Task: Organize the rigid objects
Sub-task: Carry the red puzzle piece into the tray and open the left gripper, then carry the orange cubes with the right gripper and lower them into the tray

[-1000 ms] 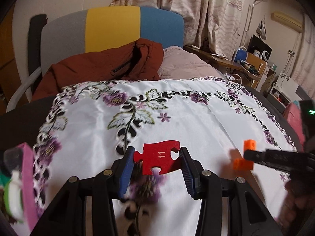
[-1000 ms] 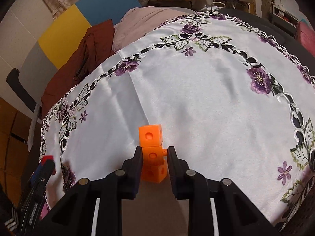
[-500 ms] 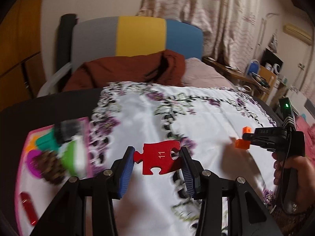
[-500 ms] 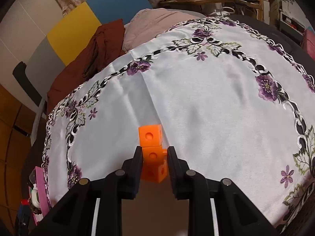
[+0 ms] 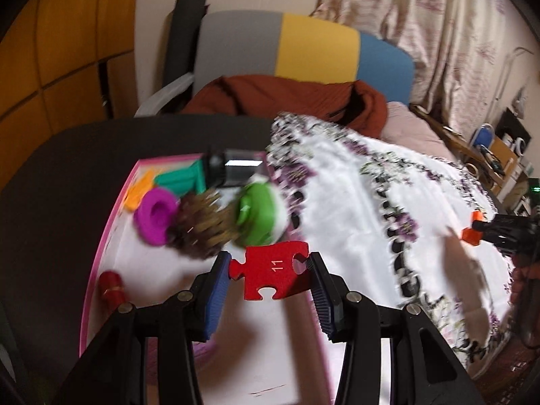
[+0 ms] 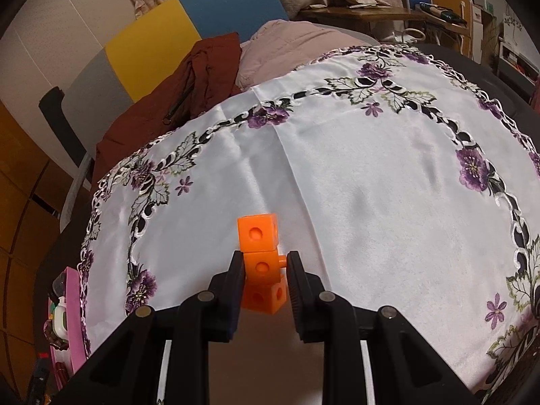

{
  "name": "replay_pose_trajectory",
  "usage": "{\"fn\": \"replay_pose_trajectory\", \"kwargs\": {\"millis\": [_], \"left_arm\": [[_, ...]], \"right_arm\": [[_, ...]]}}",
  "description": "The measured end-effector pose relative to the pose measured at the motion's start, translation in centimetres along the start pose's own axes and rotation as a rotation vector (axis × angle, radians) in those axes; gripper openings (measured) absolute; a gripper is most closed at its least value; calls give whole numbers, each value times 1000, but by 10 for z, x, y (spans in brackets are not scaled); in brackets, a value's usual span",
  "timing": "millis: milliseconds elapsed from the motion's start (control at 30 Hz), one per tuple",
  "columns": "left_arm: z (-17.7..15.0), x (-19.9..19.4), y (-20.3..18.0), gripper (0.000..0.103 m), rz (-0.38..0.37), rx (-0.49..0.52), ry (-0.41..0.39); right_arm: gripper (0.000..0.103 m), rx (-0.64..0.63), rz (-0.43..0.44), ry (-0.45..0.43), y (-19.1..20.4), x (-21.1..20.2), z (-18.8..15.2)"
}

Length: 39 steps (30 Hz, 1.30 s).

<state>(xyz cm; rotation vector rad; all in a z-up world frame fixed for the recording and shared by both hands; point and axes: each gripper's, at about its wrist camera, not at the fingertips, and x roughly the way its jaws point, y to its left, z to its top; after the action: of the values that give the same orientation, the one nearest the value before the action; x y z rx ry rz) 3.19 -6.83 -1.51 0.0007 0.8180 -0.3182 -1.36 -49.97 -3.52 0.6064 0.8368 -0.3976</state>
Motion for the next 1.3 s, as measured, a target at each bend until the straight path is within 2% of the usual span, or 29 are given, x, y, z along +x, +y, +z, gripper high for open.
{"fn": "replay_pose_trajectory", "kwargs": {"millis": [267, 500, 567, 633, 767, 833, 1000, 1300], "left_arm": [[-12, 28, 23, 47, 67, -21, 70], [-10, 40, 36, 47, 91, -46, 82], [-11, 40, 35, 53, 94, -40, 79], [-11, 37, 34, 67, 88, -39, 71], [-9, 27, 29, 70, 106, -29, 44], [-8, 25, 28, 78, 111, -28, 42], [-8, 14, 31, 80, 101, -47, 27], [-15, 5, 40, 85, 114, -73, 34]], "right_arm": [[24, 12, 6, 15, -2, 2, -2], [24, 4, 5, 17, 0, 3, -2], [24, 4, 6, 14, 0, 3, -2], [24, 9, 10, 13, -1, 3, -2], [24, 13, 16, 18, -1, 4, -3], [24, 13, 28, 20, 0, 3, -4], [24, -15, 95, 22, 13, -3, -12], [24, -97, 158, 19, 36, -12, -26]]}}
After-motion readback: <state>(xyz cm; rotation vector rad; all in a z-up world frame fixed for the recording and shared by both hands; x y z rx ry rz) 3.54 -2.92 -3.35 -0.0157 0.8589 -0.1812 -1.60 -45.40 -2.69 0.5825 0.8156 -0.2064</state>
